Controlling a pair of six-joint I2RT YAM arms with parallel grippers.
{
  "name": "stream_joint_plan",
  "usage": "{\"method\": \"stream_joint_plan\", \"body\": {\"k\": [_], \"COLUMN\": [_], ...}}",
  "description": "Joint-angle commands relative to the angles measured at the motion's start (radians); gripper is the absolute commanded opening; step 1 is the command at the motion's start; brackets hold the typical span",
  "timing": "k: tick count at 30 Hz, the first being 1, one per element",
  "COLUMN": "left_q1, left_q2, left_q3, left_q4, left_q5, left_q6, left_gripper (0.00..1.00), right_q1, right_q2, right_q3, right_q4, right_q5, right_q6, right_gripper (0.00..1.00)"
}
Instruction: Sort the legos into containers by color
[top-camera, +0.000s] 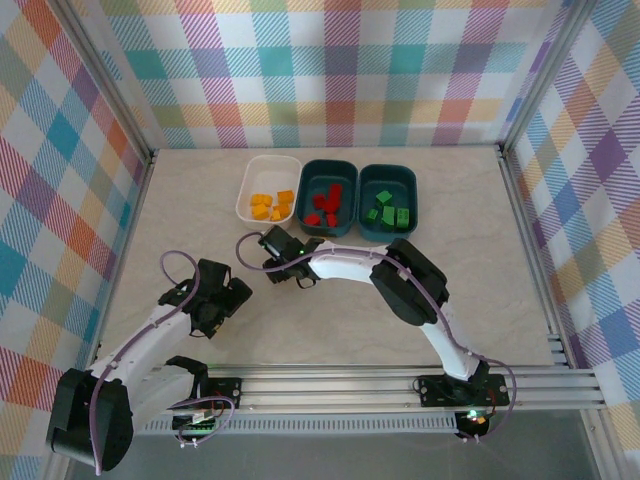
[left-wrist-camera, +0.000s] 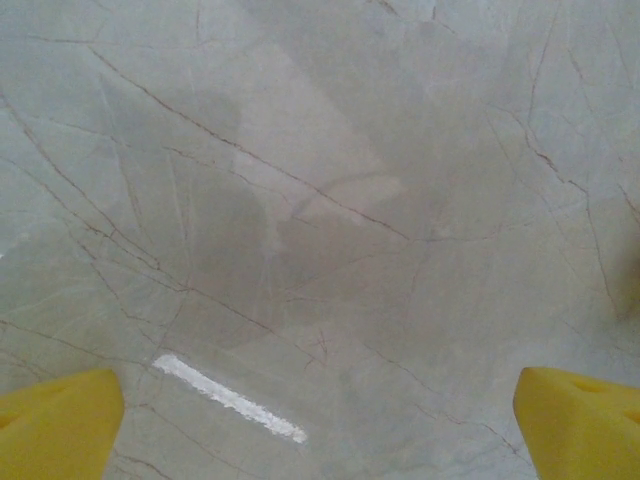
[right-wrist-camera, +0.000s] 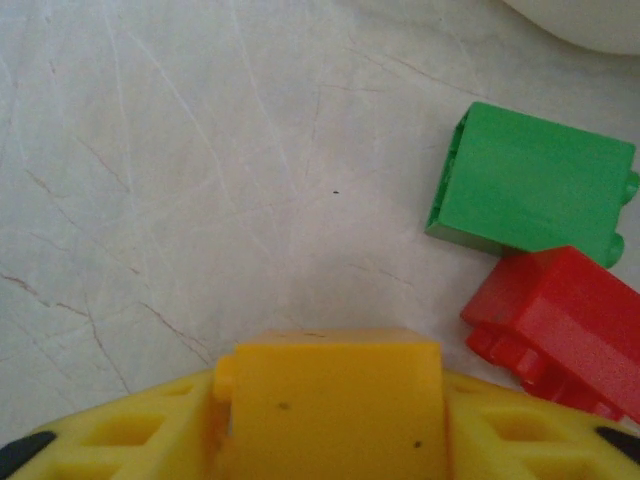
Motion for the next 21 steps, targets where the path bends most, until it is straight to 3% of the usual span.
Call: {"method": "stream_joint_plan", "body": {"k": [1,9,21], "left_q1": [0.009,0.009,0.005], "left_q2": [-0.010,0.019,0.120], "left_q3": [-0.002,-0.014,-0.014], "left_q4": [-0.034,0.007,0.066], "left_q5": [-0.023,-0.014,0.107], "left_q6": [0.000,0.001,0.043], "left_gripper": [1.00,1.00,1.00], "right_q1": [0.018,0.008,-0.154], "right_q2": [-0.086,-0.254,0.013], "right_q3": [-0.055,-0.090,0.257], "right_q4": [0.042,0.082,0.089], "right_q5": [0.001,0.056,-0.034], "right_q6": [-0.001,0.011,0.120], "right_gripper": [0.42,0.38,0.38]}}
